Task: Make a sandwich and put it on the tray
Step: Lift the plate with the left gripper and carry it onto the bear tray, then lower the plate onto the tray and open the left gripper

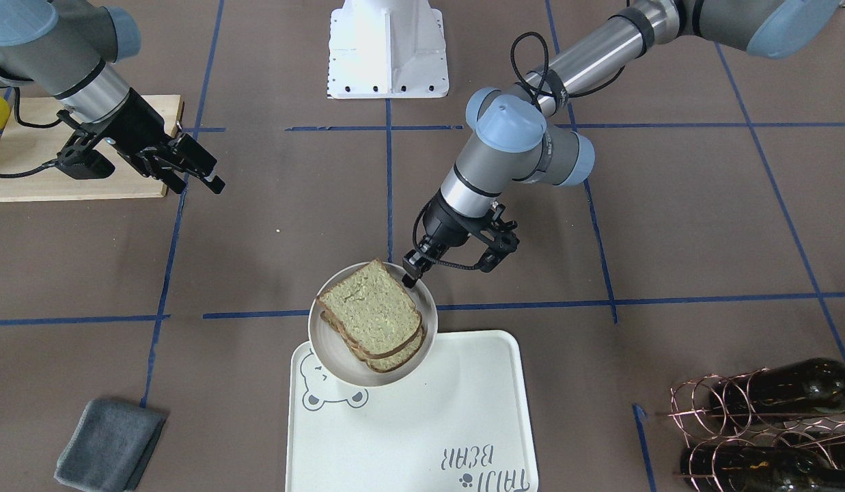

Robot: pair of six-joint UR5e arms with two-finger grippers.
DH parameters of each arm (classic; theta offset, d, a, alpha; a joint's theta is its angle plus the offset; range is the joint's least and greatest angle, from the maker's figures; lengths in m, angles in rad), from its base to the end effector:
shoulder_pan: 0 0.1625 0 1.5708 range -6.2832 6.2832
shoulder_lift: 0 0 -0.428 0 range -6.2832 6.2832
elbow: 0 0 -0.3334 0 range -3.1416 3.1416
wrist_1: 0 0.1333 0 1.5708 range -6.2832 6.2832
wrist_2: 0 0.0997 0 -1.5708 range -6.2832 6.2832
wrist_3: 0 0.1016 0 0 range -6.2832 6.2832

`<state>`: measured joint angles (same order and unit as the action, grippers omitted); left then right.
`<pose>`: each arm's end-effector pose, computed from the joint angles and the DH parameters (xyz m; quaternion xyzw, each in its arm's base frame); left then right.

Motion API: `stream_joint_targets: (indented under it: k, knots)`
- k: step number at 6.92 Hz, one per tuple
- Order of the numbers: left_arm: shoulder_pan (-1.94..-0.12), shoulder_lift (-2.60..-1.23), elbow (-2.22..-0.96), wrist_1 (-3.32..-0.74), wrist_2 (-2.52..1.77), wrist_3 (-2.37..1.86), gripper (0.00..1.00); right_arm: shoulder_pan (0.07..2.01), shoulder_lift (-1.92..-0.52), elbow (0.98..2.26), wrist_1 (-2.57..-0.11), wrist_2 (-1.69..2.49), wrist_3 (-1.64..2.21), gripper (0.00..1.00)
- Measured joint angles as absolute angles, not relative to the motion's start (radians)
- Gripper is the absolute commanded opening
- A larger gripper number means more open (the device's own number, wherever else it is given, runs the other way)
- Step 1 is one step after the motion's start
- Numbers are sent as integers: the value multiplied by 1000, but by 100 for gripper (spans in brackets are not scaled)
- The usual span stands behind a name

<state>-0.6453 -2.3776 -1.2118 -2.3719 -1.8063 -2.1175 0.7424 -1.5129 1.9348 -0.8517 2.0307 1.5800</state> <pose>0.5212 -0.5295 0.2509 -0.0666 0.5846 -0.3954 0.7053 -0.2743 -0.3714 0.4006 0.0094 -0.5597 0.1863 0.8075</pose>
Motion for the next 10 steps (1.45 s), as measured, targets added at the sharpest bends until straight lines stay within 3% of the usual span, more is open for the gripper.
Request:
stream_joint_targets:
  k: [2,4,6,9,10]
  knots:
    - [-701,-2480,-1013,-2431,-1800,-2214,0,742,-1514,1941,-852,2030,1580,100]
    - [-714,-2534,-908,-2449,-1792,-2254,0,742,-1512,1942,-852,2030,1580,100]
    - [-709,-2549,-880,-2455,-1795,-2259,0,741,-1511,1942,-853,2030,1580,100]
    - [-688,-2546,-876,-2456,-1796,-2257,13,741,-1513,1941,-852,2029,1581,100]
    - [-681,-2543,-876,-2456,-1796,-2256,22,741,-1513,1941,-853,2029,1580,100]
